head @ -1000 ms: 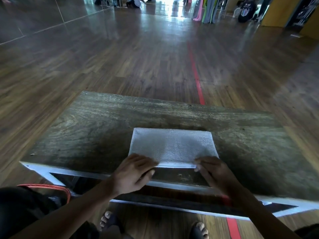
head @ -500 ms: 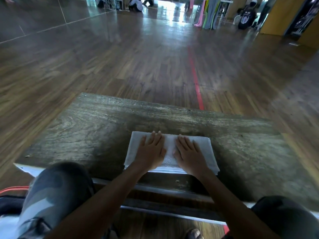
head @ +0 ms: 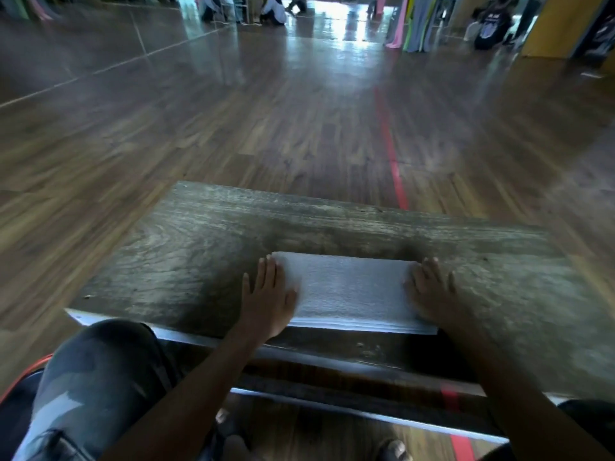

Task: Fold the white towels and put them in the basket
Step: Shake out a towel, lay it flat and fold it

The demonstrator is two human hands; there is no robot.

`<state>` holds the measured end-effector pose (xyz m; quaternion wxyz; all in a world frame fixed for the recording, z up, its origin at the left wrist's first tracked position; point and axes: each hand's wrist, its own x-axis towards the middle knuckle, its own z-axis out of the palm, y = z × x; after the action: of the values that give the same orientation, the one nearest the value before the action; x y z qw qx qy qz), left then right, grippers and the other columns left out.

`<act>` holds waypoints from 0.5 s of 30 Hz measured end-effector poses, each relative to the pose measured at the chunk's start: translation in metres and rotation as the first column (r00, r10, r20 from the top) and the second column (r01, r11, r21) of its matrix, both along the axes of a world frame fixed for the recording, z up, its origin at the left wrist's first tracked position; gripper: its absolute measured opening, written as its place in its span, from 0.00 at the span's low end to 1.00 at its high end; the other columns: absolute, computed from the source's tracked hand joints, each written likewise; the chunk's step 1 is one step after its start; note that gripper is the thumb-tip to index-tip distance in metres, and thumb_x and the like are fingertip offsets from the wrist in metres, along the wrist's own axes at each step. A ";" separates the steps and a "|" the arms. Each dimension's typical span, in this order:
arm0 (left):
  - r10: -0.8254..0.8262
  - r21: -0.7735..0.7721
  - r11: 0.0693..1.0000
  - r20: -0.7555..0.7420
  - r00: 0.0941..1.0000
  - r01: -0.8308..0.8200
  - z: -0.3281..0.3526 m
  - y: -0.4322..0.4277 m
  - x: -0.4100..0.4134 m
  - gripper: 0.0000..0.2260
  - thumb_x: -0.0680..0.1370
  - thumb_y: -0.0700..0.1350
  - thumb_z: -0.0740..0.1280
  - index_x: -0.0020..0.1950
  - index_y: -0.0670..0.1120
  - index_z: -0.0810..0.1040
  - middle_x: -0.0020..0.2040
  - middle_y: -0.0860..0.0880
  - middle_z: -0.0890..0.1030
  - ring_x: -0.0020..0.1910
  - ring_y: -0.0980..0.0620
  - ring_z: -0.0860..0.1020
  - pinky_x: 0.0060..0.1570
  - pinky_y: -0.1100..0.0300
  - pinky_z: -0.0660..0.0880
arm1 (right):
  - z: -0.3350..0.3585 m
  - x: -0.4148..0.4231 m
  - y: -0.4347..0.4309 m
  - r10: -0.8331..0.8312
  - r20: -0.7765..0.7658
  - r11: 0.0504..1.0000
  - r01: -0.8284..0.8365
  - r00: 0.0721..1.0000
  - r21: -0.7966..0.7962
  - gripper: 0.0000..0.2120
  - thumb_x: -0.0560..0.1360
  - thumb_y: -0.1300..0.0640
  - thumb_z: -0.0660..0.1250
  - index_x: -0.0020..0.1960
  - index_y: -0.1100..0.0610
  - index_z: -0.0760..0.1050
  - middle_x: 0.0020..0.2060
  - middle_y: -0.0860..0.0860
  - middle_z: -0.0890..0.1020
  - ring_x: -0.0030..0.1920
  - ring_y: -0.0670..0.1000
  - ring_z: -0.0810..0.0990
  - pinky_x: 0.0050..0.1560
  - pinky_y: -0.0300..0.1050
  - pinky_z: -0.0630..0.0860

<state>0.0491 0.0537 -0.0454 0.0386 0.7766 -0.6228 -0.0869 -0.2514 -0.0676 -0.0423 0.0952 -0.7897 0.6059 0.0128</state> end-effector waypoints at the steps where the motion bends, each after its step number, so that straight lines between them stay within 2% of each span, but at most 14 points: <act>1: 0.019 0.014 1.000 -0.009 1.000 -0.019 0.001 0.007 0.001 0.29 0.82 0.56 0.45 0.78 0.43 0.40 0.78 0.42 0.39 0.76 0.45 0.38 0.74 0.42 0.42 | 0.007 0.008 -0.003 -0.018 0.028 1.000 0.017 0.999 0.018 0.31 0.79 0.40 0.42 0.76 0.56 0.54 0.77 0.54 0.53 0.77 0.53 0.43 0.74 0.61 0.41; 3: 0.064 0.016 0.998 -0.044 0.997 -0.063 0.003 0.022 0.002 0.29 0.82 0.56 0.45 0.78 0.42 0.43 0.78 0.41 0.44 0.77 0.45 0.42 0.74 0.44 0.44 | 0.023 0.030 -0.007 0.010 0.040 1.000 -0.010 0.999 0.002 0.25 0.81 0.47 0.51 0.75 0.54 0.57 0.76 0.53 0.58 0.77 0.53 0.48 0.74 0.58 0.40; 4: 0.096 -0.015 0.995 -0.075 0.993 -0.097 0.004 0.030 0.003 0.30 0.81 0.57 0.45 0.78 0.42 0.46 0.78 0.41 0.49 0.77 0.44 0.47 0.74 0.45 0.48 | 0.030 0.044 -0.009 0.065 0.033 0.998 -0.064 0.997 -0.014 0.24 0.81 0.47 0.52 0.74 0.53 0.59 0.75 0.53 0.60 0.76 0.54 0.51 0.73 0.57 0.40; 6: 0.170 -0.120 0.975 -0.131 0.977 -0.186 0.008 0.047 0.006 0.33 0.77 0.62 0.46 0.76 0.41 0.58 0.73 0.41 0.64 0.72 0.42 0.60 0.69 0.46 0.58 | 0.037 0.077 -0.011 0.198 0.058 0.980 -0.197 0.979 -0.017 0.23 0.80 0.44 0.52 0.72 0.52 0.64 0.71 0.54 0.67 0.74 0.55 0.57 0.73 0.57 0.44; 8: 0.241 -0.188 0.944 -0.163 0.957 -0.270 0.009 0.060 0.009 0.28 0.77 0.63 0.52 0.68 0.46 0.71 0.63 0.45 0.73 0.64 0.44 0.68 0.61 0.49 0.64 | 0.039 0.112 -0.012 0.291 0.148 0.953 -0.300 0.945 0.037 0.23 0.79 0.43 0.54 0.70 0.51 0.67 0.67 0.54 0.71 0.71 0.57 0.63 0.72 0.57 0.50; 11: 0.300 -0.185 0.920 -0.229 0.926 -0.344 0.012 0.068 0.008 0.14 0.77 0.59 0.61 0.53 0.51 0.77 0.52 0.49 0.77 0.54 0.48 0.74 0.53 0.53 0.68 | 0.044 0.167 -0.012 0.398 0.280 0.882 -0.448 0.874 0.145 0.21 0.80 0.47 0.58 0.70 0.53 0.67 0.67 0.54 0.73 0.68 0.55 0.69 0.69 0.56 0.62; 13: 0.309 -0.175 0.916 -0.269 0.912 -0.362 0.015 0.068 0.007 0.13 0.77 0.57 0.61 0.50 0.50 0.77 0.49 0.50 0.78 0.51 0.49 0.75 0.51 0.55 0.71 | 0.049 0.199 -0.011 0.426 0.327 0.835 -0.506 0.843 0.218 0.22 0.80 0.51 0.60 0.71 0.57 0.66 0.68 0.56 0.71 0.67 0.54 0.71 0.66 0.52 0.67; 15: 0.313 -0.156 0.917 -0.294 0.903 -0.368 0.017 0.065 0.008 0.13 0.78 0.57 0.61 0.51 0.49 0.77 0.50 0.50 0.78 0.51 0.49 0.76 0.50 0.54 0.74 | 0.052 0.223 -0.011 0.449 0.293 0.819 -0.520 0.844 0.242 0.22 0.80 0.53 0.61 0.72 0.57 0.65 0.69 0.56 0.70 0.67 0.54 0.70 0.66 0.51 0.68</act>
<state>0.0567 0.1183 -0.0284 0.2165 0.8470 -0.4716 -0.1157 -0.0281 -0.0790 0.0093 0.2797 -0.8894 0.3590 0.0437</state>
